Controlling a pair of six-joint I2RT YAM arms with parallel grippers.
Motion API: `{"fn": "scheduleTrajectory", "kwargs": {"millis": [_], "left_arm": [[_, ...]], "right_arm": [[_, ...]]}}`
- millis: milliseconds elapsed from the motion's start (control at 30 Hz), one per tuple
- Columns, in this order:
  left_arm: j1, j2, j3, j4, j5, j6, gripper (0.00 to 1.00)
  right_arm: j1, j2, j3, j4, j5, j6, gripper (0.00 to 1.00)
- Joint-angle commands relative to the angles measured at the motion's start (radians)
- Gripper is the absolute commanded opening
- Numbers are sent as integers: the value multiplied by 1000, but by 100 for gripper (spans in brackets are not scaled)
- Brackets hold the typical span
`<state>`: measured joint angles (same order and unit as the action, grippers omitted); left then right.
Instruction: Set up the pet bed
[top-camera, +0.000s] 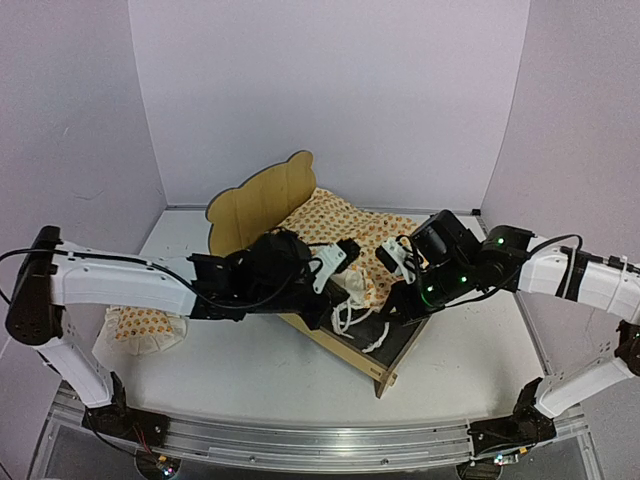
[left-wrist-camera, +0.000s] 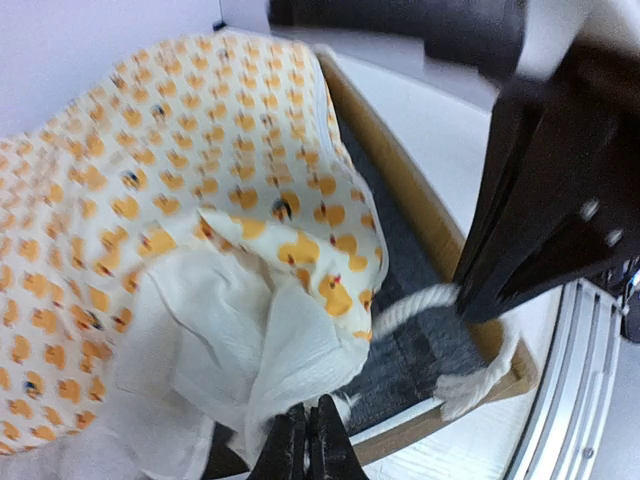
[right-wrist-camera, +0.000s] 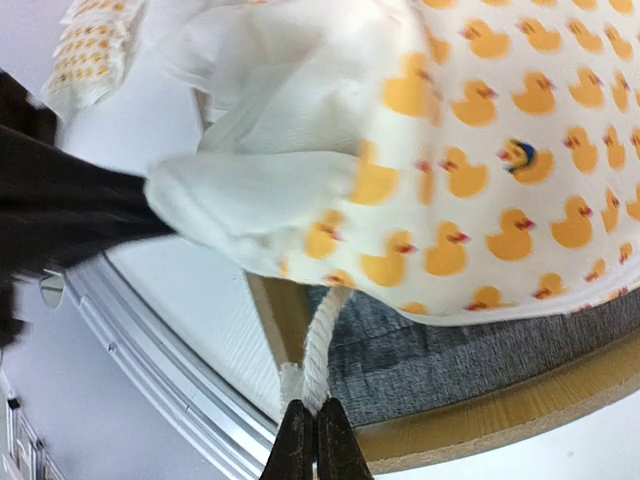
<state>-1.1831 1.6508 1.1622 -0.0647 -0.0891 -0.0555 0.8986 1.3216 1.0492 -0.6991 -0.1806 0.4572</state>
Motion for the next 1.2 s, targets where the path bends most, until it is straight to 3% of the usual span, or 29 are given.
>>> {"fn": "scheduleTrajectory", "kwargs": {"millis": [0,233,433,500,733,800,1000,1167], "left_arm": [[4,-177,-17,39,-72,20,0],[5,-321,-79,32,-71,34,0],[6,-435,-127,22,-170,29,0],[6,-456,-131,4,-221,29,0],[5,-595,-212,-39,-444,-29,0],[5,-624,-232,-37,-482,-34,0],[6,-620,-226,-75,-645,-55,0],[7,-603,-198,-122,-750,-41,0]], "right_arm": [[1,18,75,-28,-56,-106,0],[-3,67,83,-34,-74,-181,0],[-3,109,69,-40,-62,-278,0],[-3,110,74,-46,-22,-289,0],[-22,-30,81,-63,327,-282,0],[-53,-43,91,-81,333,-284,0],[-70,-47,144,-145,150,-334,0],[-75,-104,178,-206,368,-313,0]]}}
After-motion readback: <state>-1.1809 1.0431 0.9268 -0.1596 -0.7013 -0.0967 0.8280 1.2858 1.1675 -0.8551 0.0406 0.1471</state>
